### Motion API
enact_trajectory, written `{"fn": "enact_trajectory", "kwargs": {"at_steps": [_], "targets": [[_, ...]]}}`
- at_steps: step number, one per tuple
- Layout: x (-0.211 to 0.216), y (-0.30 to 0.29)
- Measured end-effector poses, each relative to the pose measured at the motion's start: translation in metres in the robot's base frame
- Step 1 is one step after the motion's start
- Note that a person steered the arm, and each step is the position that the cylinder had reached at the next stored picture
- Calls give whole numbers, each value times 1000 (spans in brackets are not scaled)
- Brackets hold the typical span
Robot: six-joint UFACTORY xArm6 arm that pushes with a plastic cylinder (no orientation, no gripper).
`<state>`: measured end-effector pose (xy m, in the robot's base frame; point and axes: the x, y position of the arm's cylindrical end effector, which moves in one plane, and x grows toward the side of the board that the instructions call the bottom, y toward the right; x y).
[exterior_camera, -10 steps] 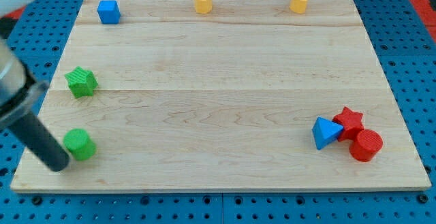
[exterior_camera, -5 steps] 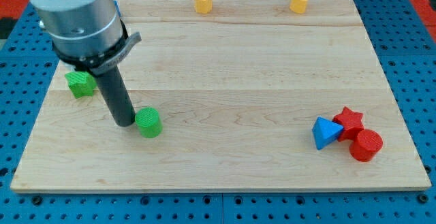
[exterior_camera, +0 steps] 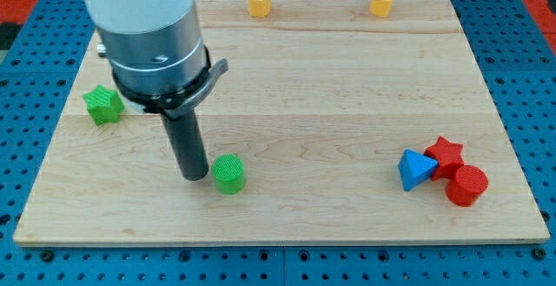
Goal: Slide the green circle towards the group of blocks
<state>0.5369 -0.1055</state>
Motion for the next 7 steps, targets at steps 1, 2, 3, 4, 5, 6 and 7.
{"fn": "enact_trajectory", "kwargs": {"at_steps": [1,2,3,4,5,6,7], "targets": [[16,18],[14,68],[7,88],[6,36],[-8,32],[-25,66],[-25,109]]}}
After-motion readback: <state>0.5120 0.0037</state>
